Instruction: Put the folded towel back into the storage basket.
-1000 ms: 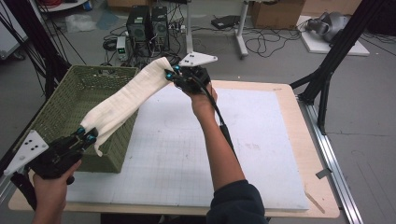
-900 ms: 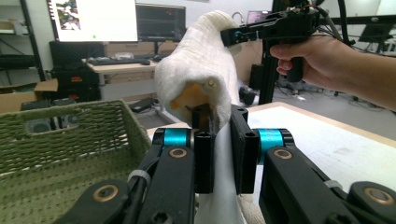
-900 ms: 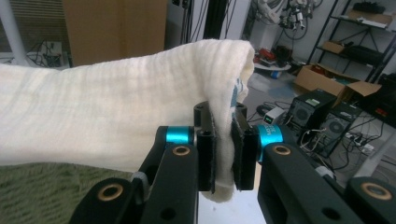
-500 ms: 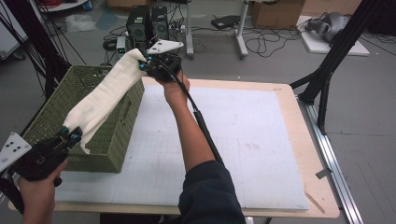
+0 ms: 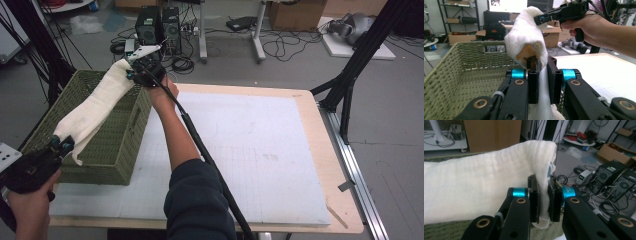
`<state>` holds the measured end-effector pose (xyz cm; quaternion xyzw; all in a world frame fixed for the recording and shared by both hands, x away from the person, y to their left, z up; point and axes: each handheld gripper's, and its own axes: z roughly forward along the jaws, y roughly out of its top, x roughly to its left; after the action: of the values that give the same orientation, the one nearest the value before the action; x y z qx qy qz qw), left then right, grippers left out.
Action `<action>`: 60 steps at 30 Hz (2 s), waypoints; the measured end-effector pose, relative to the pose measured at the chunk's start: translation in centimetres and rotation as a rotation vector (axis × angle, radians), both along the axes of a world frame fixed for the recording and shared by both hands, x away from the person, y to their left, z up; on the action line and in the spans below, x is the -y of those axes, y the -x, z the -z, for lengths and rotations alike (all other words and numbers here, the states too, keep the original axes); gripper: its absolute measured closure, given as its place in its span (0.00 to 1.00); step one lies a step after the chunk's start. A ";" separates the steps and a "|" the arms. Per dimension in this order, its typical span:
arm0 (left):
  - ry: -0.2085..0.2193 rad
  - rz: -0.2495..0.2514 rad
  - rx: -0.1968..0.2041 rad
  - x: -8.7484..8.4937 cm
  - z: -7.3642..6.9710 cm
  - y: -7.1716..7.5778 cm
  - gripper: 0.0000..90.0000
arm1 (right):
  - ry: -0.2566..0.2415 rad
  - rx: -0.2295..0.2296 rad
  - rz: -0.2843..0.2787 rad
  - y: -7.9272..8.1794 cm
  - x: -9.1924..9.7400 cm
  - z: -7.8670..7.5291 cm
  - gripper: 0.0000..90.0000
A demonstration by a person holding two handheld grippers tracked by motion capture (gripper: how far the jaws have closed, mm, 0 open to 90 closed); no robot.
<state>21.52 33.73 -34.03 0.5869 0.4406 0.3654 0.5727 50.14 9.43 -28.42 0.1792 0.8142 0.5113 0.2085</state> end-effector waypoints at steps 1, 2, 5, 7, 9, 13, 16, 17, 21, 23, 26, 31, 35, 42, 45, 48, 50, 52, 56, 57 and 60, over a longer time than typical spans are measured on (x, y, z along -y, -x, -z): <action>0.001 -0.002 -0.001 -0.1 0.0 0.0 0.90 | 0.002 0.000 0.002 -0.1 -0.4 0.1 0.92; 0.006 -0.006 -0.003 -0.2 0.1 -0.1 0.90 | 0.007 -0.004 0.004 -0.2 -0.8 0.2 0.92; 0.017 -0.015 -0.015 -0.5 0.3 -0.2 0.90 | 0.028 -0.006 0.019 -0.4 -2.0 0.5 0.92; 0.032 -0.034 -0.026 -0.7 0.4 -0.3 0.88 | 0.032 -0.016 0.024 -0.6 -2.6 0.9 0.92; 0.050 -0.078 -0.045 -0.9 0.5 -0.3 0.75 | 0.031 -0.035 0.023 -0.8 -3.2 1.4 0.91; 0.113 -0.112 -0.067 -1.4 0.5 -0.5 0.46 | 0.026 -0.072 0.054 -0.6 -4.5 3.0 0.46; 0.124 -0.123 -0.065 -1.5 0.4 -0.4 0.40 | 0.032 -0.101 0.030 -0.2 -4.8 3.6 0.42; 0.126 -0.122 -0.064 -1.5 0.4 -0.4 0.39 | 0.033 -0.097 0.022 -0.1 -4.7 3.7 0.41; 0.119 -0.113 -0.068 -1.4 0.3 -0.5 0.32 | 0.029 -0.114 0.006 0.3 -4.1 3.6 0.37; 0.114 -0.118 -0.074 -1.2 0.3 -0.6 0.28 | 0.019 -0.116 -0.004 0.6 -3.6 3.4 0.35; 0.092 -0.106 -0.097 -1.0 0.3 -0.8 0.21 | 0.002 -0.131 -0.028 1.0 -2.8 3.2 0.32; 0.083 -0.062 -0.093 -0.4 0.3 -0.9 0.21 | 0.012 -0.122 -0.052 1.6 -1.4 3.0 0.31; 0.072 -0.017 -0.097 0.2 0.2 -1.0 0.21 | 0.002 -0.135 -0.065 1.8 -0.1 2.8 0.27; 0.073 0.025 -0.090 0.8 0.1 -1.2 0.21 | -0.001 -0.153 -0.070 2.4 2.0 2.1 0.19; 0.065 0.060 -0.081 1.1 0.0 -1.2 0.21 | -0.008 -0.148 -0.075 2.8 3.1 1.7 0.19; 0.068 0.085 -0.069 1.5 -0.1 -1.3 0.22 | -0.017 -0.133 -0.072 3.3 4.5 1.3 0.19; 0.070 0.098 -0.065 1.7 -0.2 -1.3 0.22 | -0.016 -0.133 -0.062 3.6 5.6 1.1 0.19; 0.071 0.113 -0.050 2.0 -0.2 -1.4 0.22 | -0.015 -0.125 -0.051 3.8 6.7 1.0 0.19; 0.065 0.153 -0.042 2.8 -0.3 -1.7 0.22 | -0.024 -0.113 -0.030 4.4 8.9 0.6 0.19; 0.061 0.161 -0.040 3.0 -0.3 -1.7 0.22 | -0.029 -0.110 -0.027 4.6 9.5 0.5 0.19; 0.043 0.181 -0.040 3.8 -0.3 -1.9 0.22 | -0.035 -0.101 -0.018 5.2 11.0 0.4 0.19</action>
<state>23.40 29.93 -33.71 0.6190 0.4051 0.2907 0.6068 44.91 -1.61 -28.85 0.2011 0.8163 0.5177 0.1591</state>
